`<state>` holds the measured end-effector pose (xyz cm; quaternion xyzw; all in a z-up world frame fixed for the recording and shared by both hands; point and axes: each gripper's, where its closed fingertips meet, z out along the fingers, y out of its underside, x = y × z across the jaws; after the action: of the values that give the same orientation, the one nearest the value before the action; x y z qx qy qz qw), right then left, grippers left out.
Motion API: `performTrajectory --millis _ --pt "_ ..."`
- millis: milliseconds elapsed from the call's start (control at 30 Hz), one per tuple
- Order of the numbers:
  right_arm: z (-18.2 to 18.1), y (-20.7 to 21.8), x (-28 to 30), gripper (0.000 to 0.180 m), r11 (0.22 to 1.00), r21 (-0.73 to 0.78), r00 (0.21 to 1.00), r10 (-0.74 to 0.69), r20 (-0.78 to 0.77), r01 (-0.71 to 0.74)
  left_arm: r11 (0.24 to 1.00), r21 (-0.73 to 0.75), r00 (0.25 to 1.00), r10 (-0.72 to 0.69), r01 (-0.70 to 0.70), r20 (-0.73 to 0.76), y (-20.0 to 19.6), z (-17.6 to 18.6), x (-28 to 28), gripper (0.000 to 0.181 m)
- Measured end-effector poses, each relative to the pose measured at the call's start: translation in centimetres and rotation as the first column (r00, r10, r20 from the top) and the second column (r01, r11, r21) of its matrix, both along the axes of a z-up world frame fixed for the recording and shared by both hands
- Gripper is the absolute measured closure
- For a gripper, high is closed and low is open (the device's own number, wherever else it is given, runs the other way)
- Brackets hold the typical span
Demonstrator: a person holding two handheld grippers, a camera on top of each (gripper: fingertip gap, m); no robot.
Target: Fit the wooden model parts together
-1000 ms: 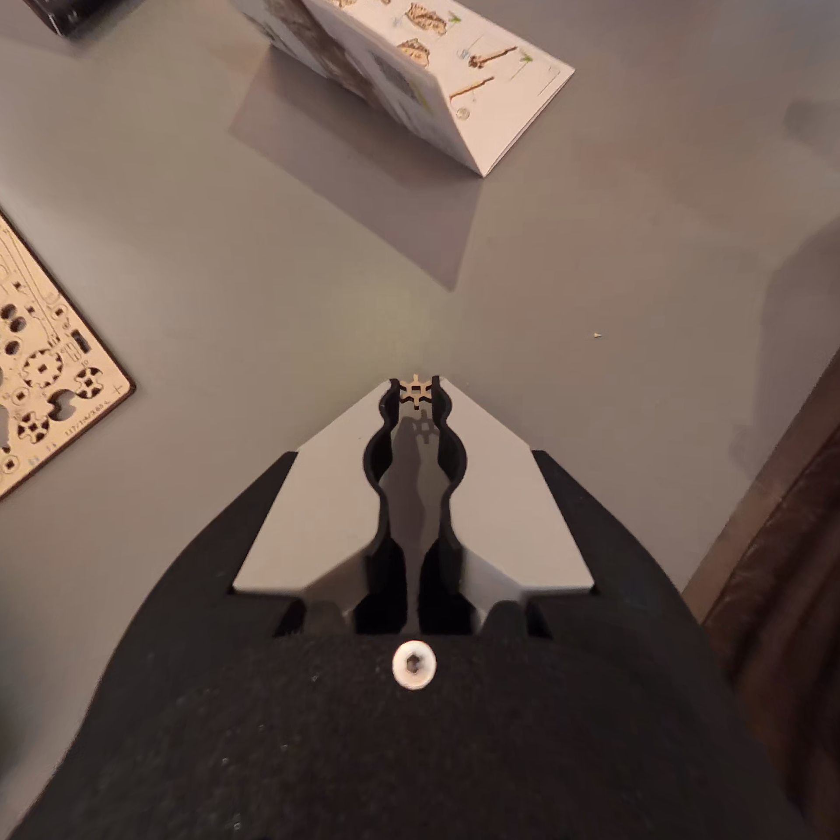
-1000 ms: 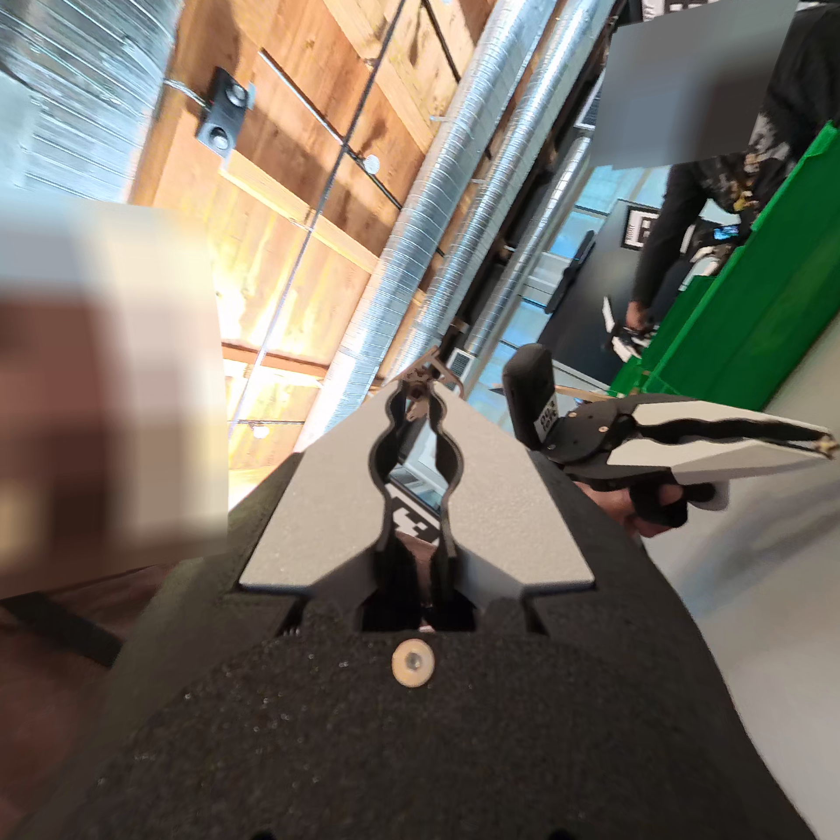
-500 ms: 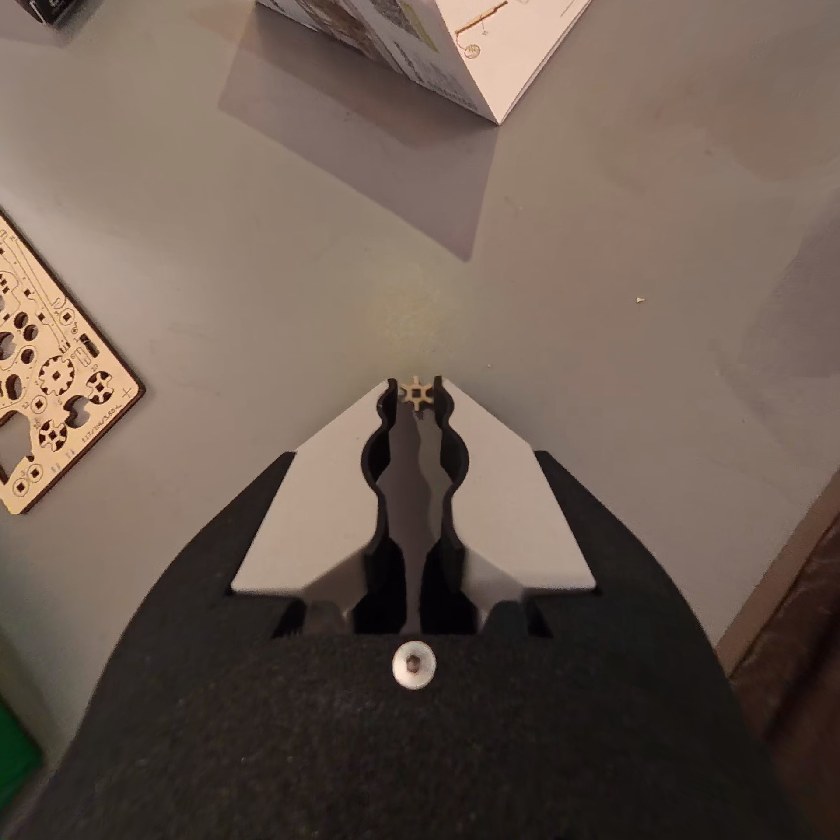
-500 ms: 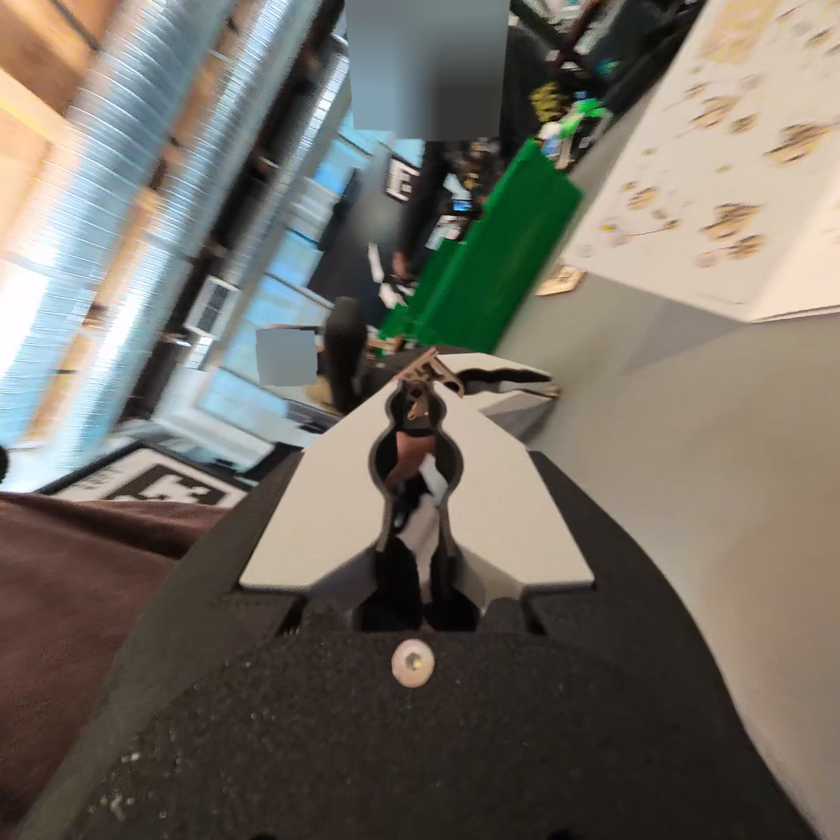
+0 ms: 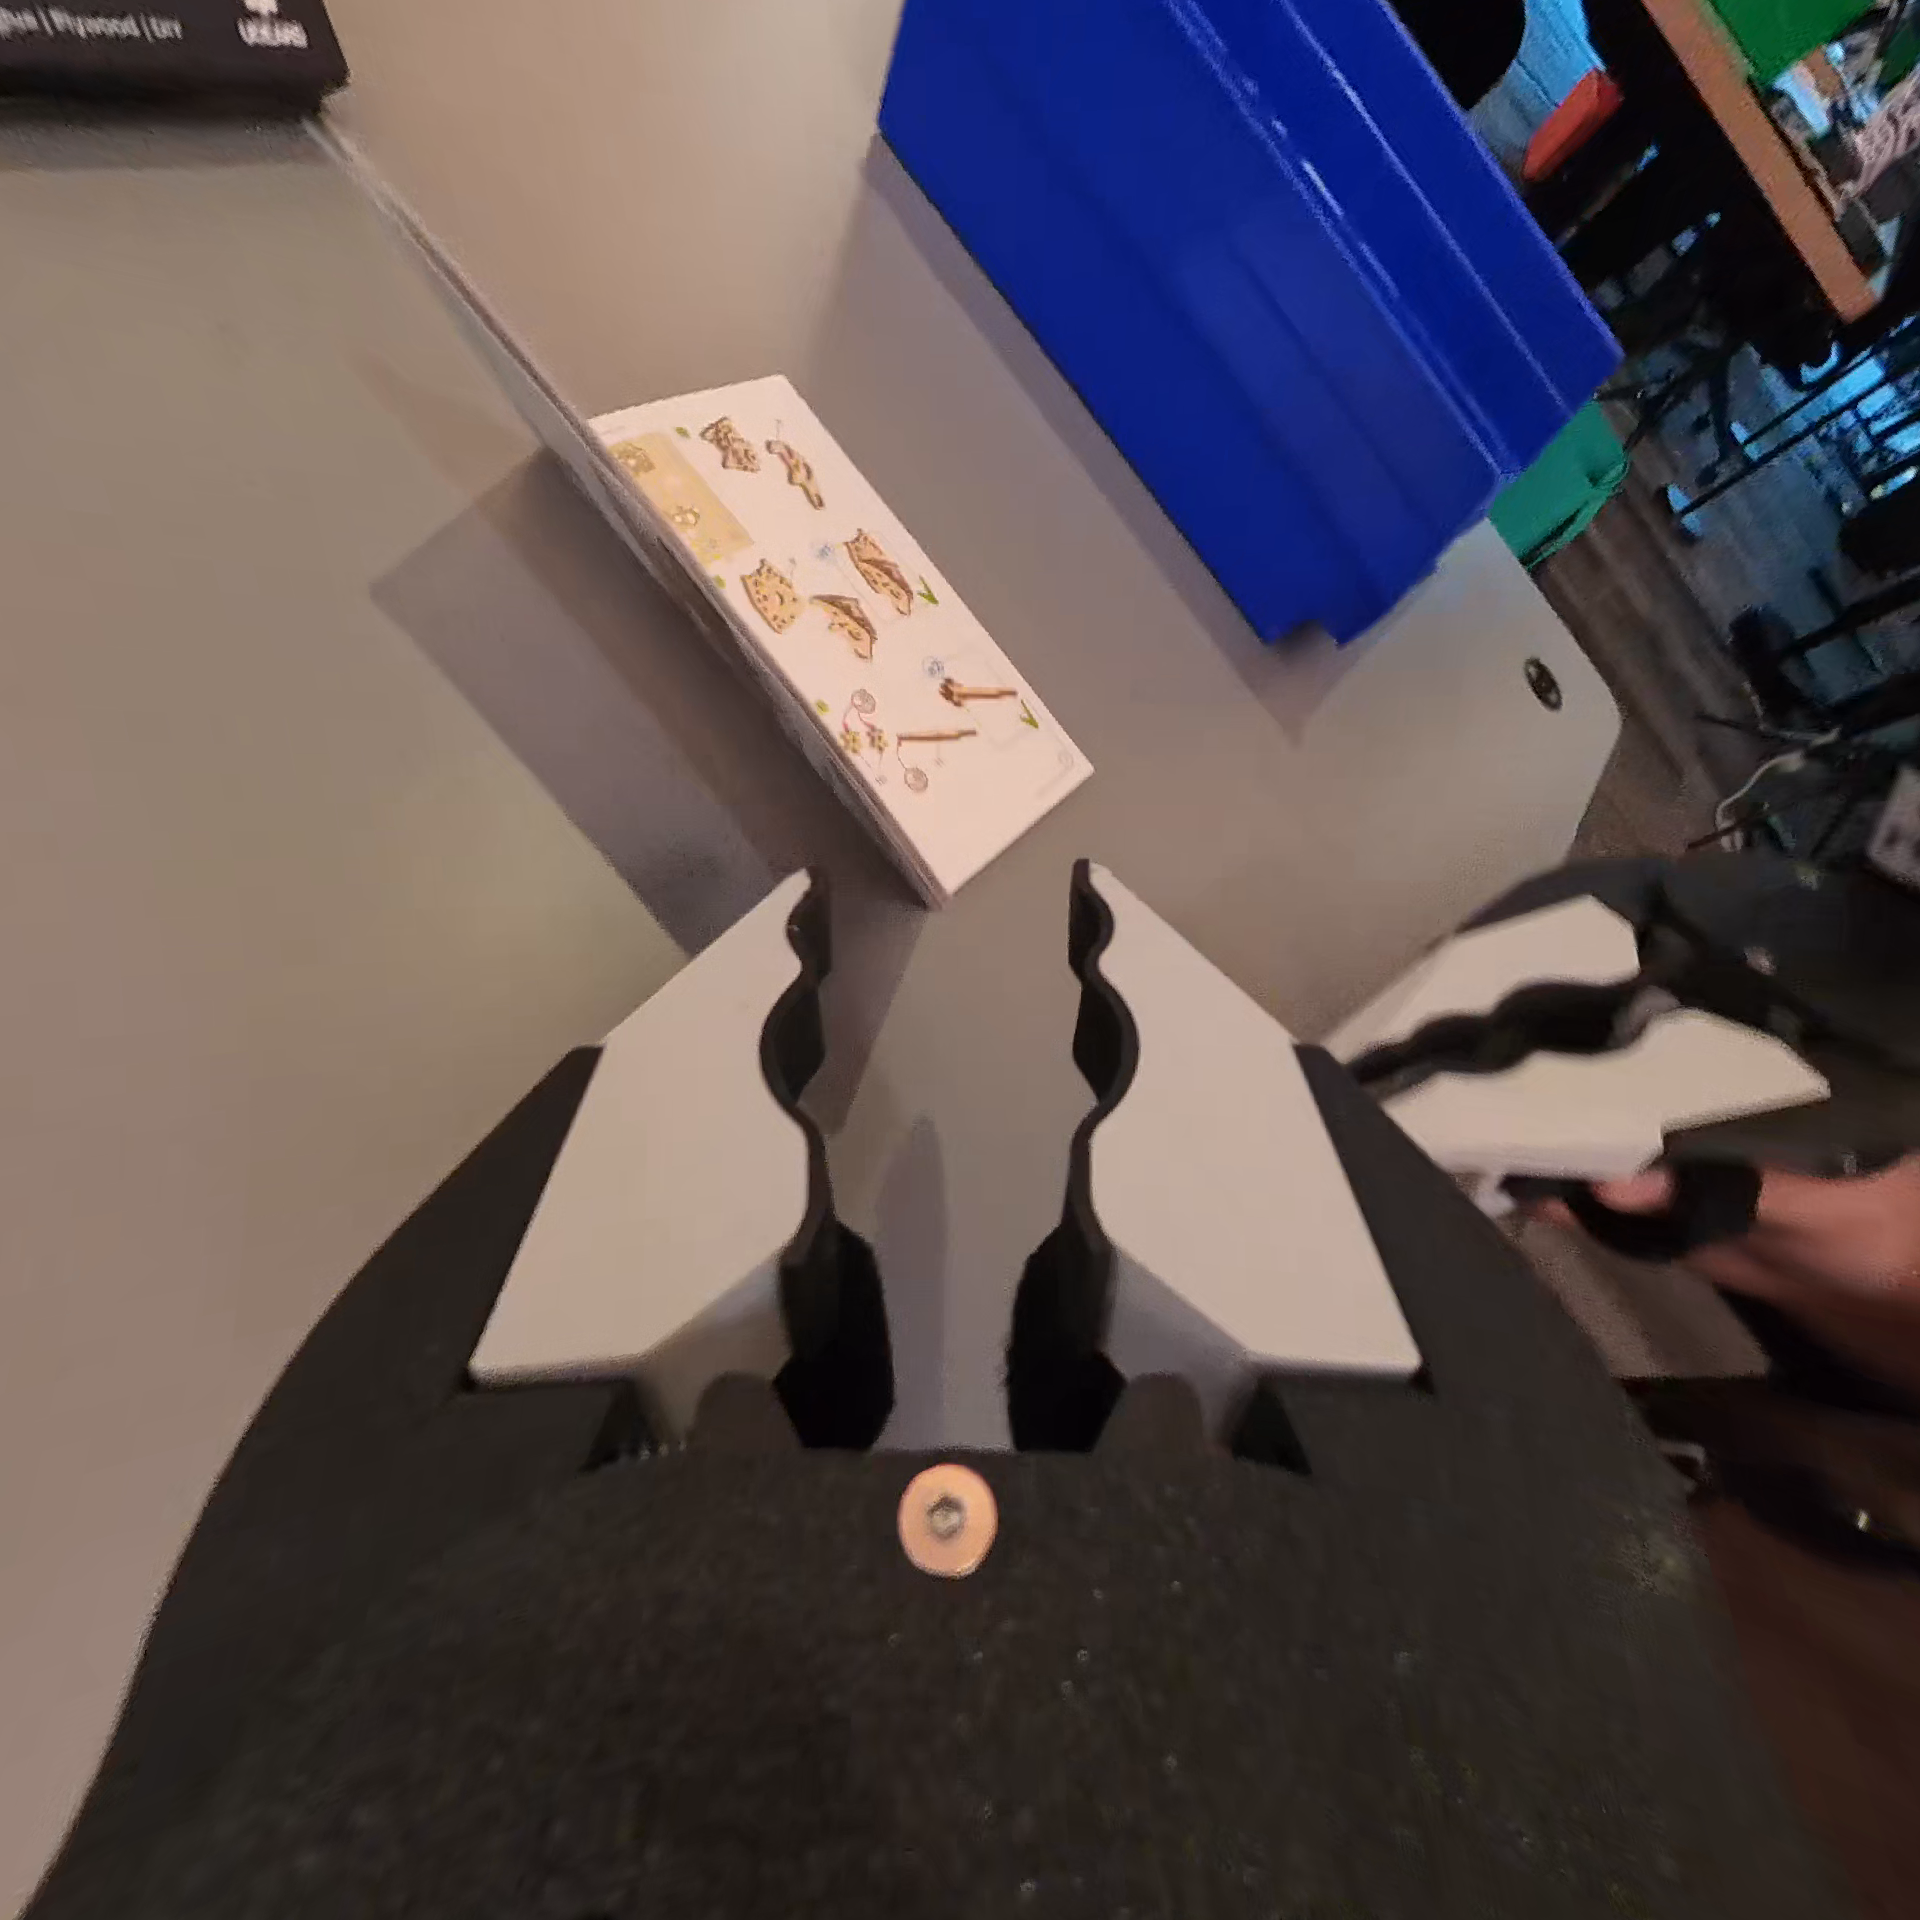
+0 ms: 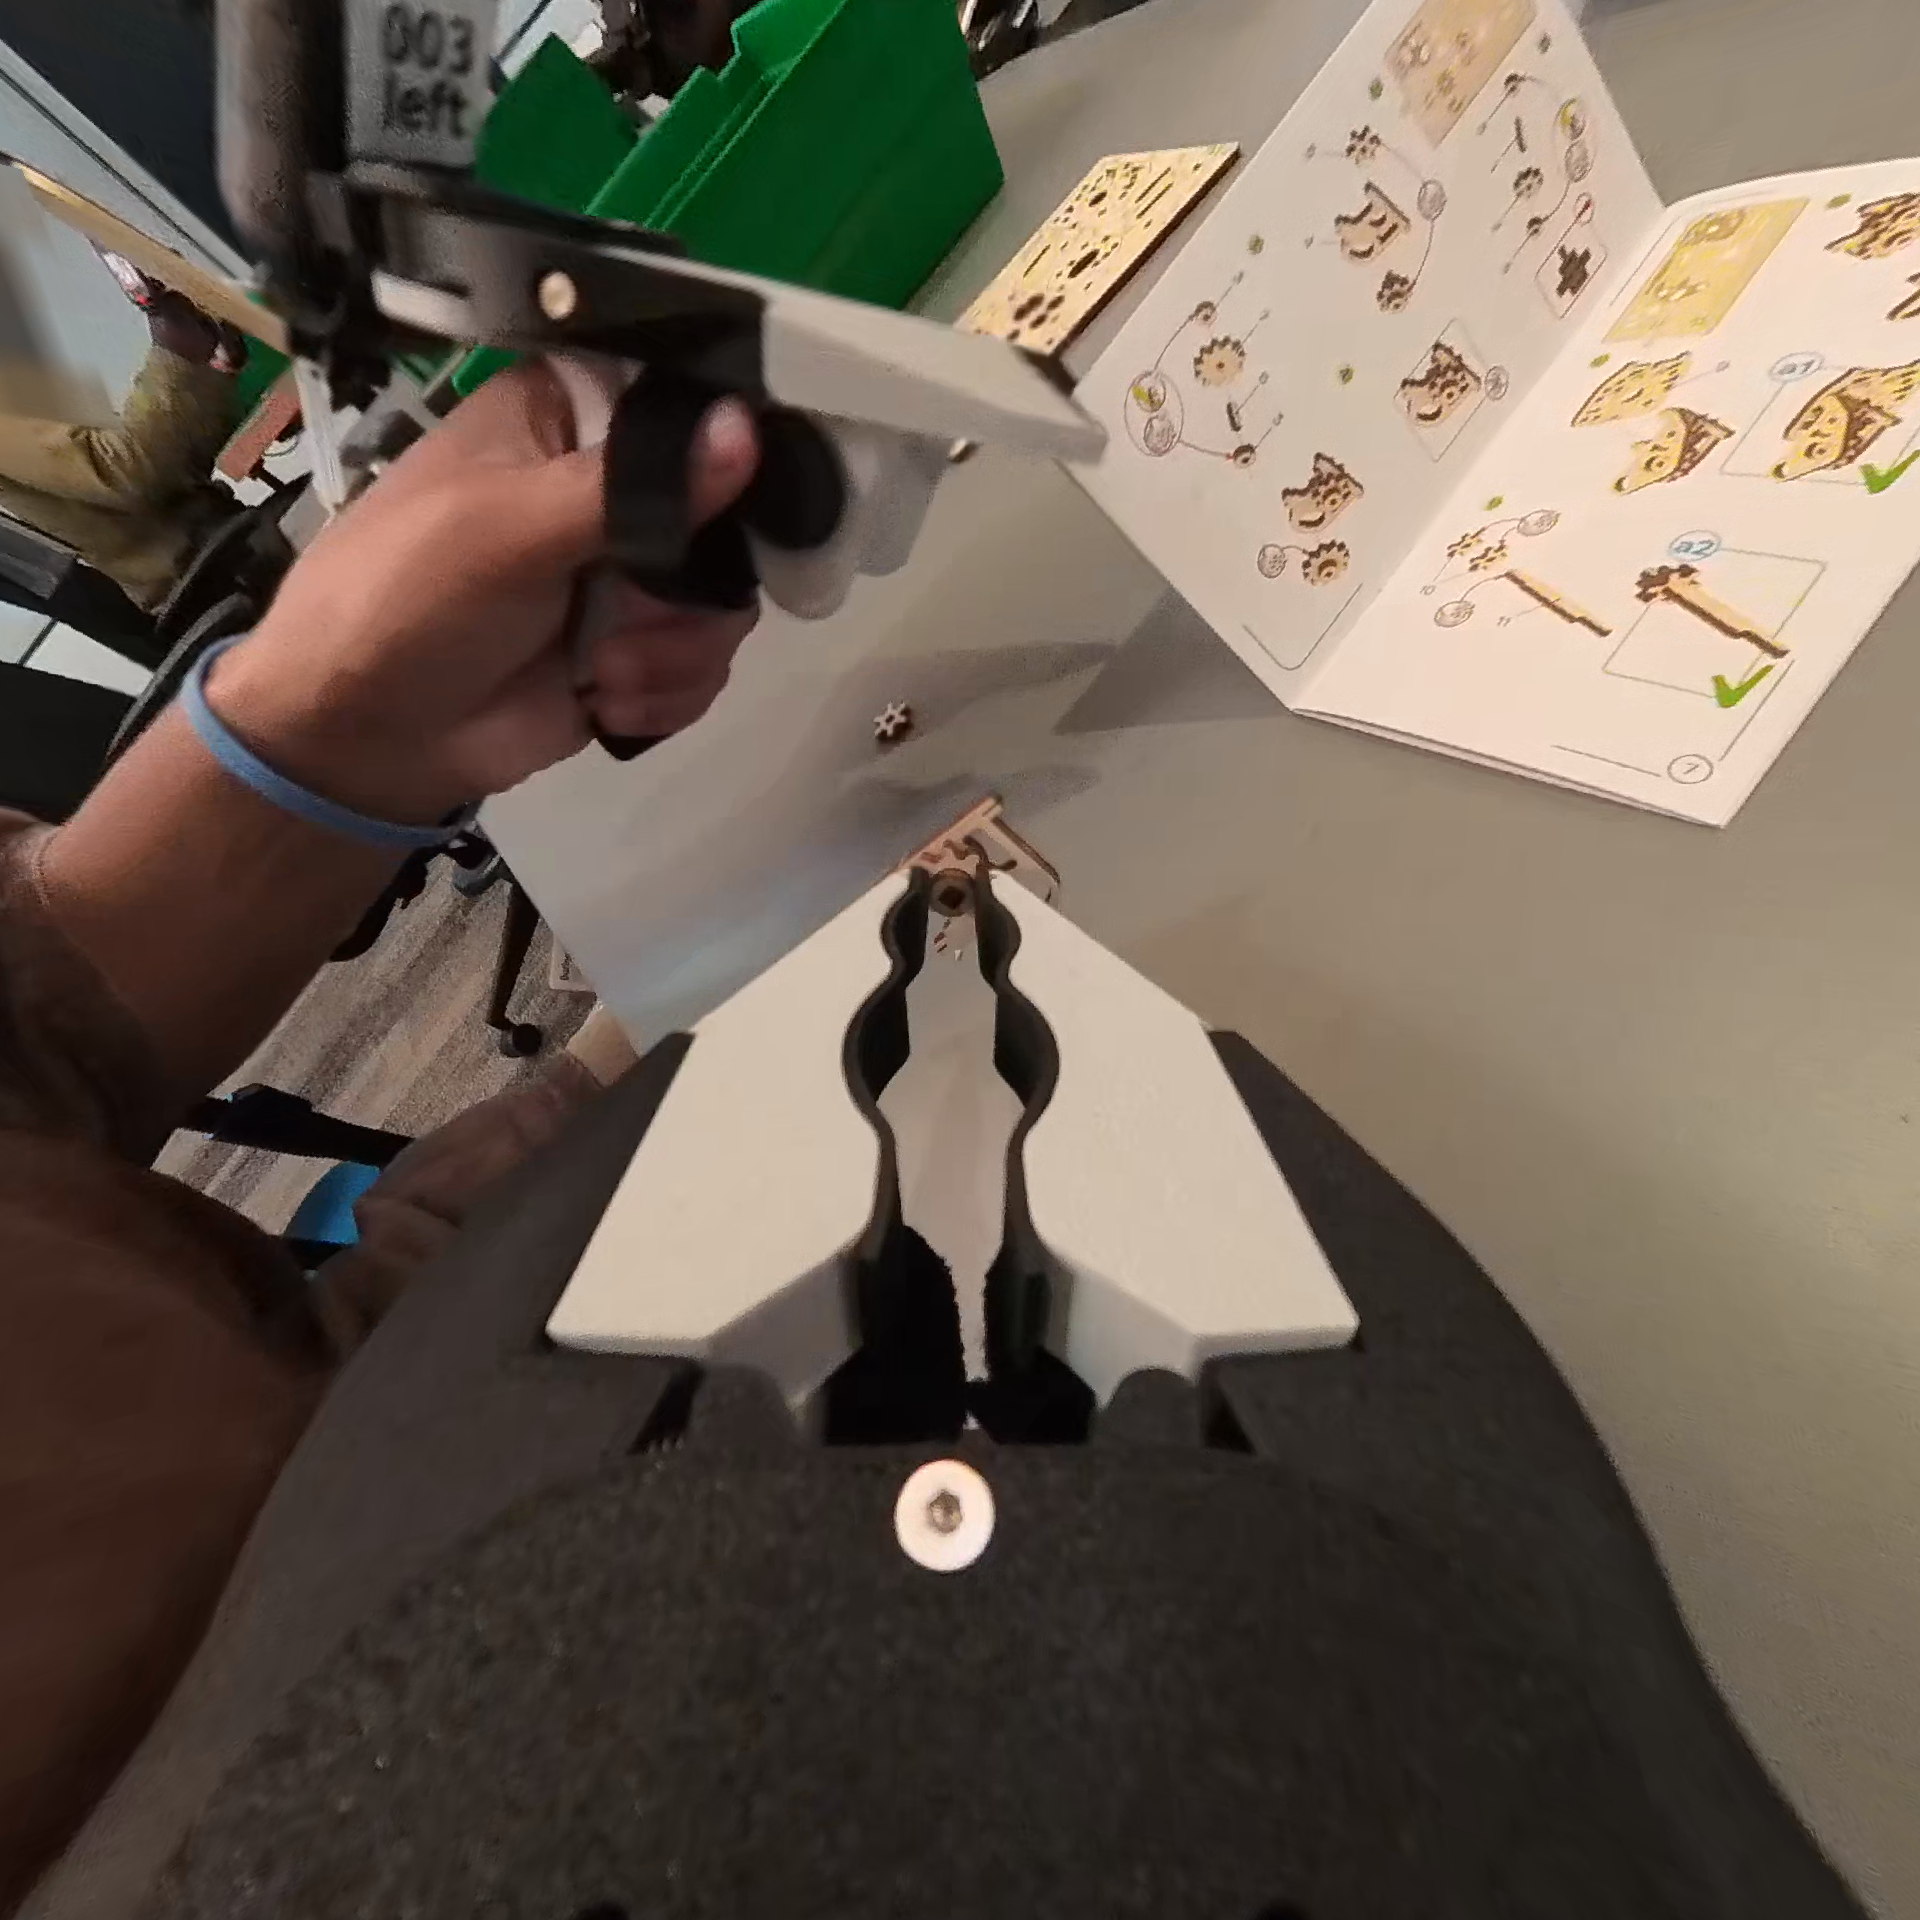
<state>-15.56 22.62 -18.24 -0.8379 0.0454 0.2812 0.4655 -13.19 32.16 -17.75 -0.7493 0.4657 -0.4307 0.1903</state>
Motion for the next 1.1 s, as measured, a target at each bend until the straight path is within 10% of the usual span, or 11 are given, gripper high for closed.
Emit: performTrajectory --millis 167,700,1100 --pt "-0.2 -0.2 0.8 0.172 1.000 0.000 0.998 -0.009 0.062 0.009 0.992 -0.119 0.999 0.034 -0.037 -0.026 0.1 -1.7 0.5 0.181" --pt "-0.1 2.5 -2.8 0.171 0.977 -0.053 0.967 0.210 0.147 -0.205 0.752 -0.644 0.978 0.208 -0.139 0.032 -9.2 -4.5 -9.4 0.181" --pt "-4.5 3.3 -4.4 0.171 0.936 -0.227 0.902 0.326 0.281 -0.268 0.806 -0.586 0.995 0.097 -0.084 -0.008 -9.8 -4.5 -11.3 0.166"
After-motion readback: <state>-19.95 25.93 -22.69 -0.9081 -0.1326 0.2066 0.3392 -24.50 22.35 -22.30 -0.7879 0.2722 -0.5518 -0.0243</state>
